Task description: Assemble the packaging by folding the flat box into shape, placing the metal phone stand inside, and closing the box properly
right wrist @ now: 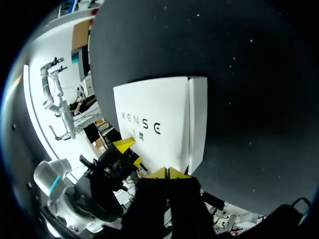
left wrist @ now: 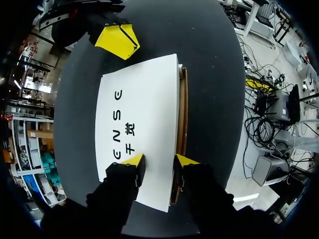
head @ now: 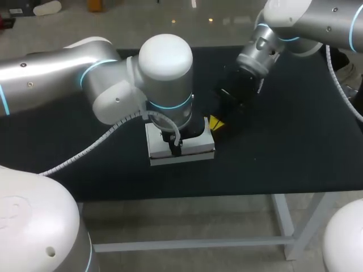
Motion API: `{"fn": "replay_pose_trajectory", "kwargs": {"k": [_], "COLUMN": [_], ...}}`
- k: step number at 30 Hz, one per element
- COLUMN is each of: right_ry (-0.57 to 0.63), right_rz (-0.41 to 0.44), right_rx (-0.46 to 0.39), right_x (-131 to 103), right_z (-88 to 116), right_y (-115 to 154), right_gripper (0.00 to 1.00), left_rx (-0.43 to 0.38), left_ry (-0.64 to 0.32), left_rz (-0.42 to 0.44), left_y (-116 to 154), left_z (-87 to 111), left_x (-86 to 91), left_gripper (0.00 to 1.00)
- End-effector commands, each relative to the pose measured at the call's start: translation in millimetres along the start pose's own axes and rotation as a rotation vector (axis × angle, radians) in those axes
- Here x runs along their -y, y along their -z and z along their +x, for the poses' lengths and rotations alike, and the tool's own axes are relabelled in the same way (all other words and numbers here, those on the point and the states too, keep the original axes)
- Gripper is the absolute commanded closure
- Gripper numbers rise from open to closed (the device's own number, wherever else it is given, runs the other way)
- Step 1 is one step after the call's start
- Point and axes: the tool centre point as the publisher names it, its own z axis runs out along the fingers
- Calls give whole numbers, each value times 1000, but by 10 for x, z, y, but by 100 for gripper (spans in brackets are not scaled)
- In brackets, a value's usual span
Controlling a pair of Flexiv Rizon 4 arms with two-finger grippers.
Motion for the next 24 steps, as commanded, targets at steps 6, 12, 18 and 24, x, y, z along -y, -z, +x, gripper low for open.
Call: {"fn": "replay_pose_trajectory", "kwargs": {"k": [6, 12, 18, 24], "right_ry": [42, 61, 57, 49], "right_rz": [-65, -65, -67, -65], "right_rx": [23, 39, 43, 37], "right_x": [149, 156, 161, 165], "right_z": [88, 120, 91, 47], "right_y": [-84, -181, -233, -274], "right_gripper": [100, 100, 100, 100], "left_rx": [-1, -3, -5, -6], "left_ry": [0, 1, -2, 0], "left_rz": [-6, -6, -7, -5], "left_y": [-14, -14, -19, -24], "left_z": [10, 12, 13, 11], "left_x": [10, 10, 14, 14], "left_gripper": [59, 58, 58, 58]}}
